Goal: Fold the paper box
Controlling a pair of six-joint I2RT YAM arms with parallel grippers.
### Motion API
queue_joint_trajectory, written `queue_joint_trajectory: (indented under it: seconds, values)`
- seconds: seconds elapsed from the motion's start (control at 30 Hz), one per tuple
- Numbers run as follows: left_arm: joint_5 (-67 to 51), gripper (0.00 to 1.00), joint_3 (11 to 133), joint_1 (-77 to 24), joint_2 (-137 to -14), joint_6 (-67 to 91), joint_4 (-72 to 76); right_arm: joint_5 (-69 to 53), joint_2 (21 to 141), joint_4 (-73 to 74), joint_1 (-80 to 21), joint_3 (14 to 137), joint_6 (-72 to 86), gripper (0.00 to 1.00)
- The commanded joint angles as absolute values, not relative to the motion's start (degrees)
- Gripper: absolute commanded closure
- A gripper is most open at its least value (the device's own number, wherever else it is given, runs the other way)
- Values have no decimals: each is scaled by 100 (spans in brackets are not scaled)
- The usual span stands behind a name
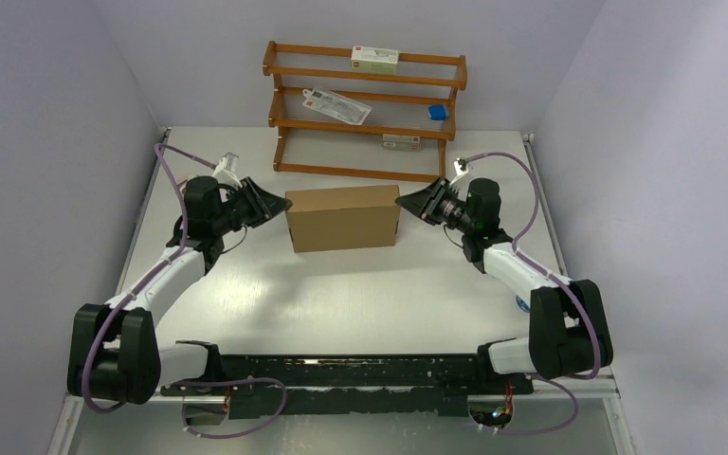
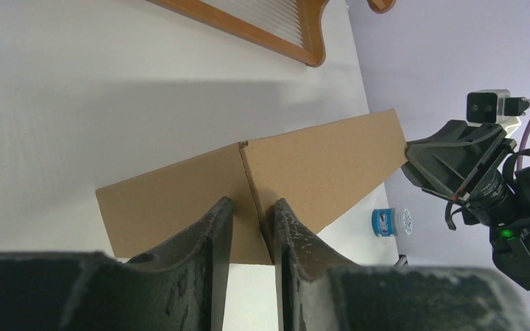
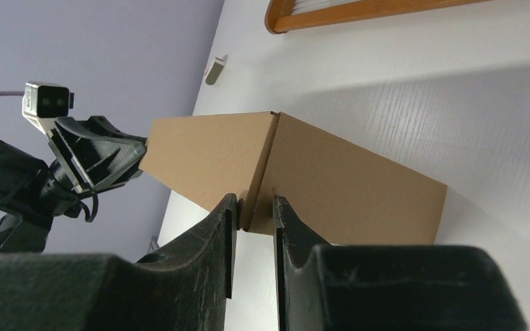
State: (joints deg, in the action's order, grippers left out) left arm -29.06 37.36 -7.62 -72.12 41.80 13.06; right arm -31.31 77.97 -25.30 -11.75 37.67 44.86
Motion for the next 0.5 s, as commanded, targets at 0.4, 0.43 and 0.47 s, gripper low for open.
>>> queue_joint_trajectory:
  seconds: [0.4, 0.43, 0.47]
  values:
    - [-2514, 79, 3290, -695, -7839, 3576, -841, -3290, 8052, -907, -1167, 3343, 4173, 89]
    - [-2446, 76, 3401, -694, -7786, 3524, -949, -3197, 7944, -731, -1168, 3520, 4023, 86]
    - [-2359, 73, 3532, -695, -7730, 3464, -1072, -3061, 7857, -534, -1168, 3699, 3858, 83]
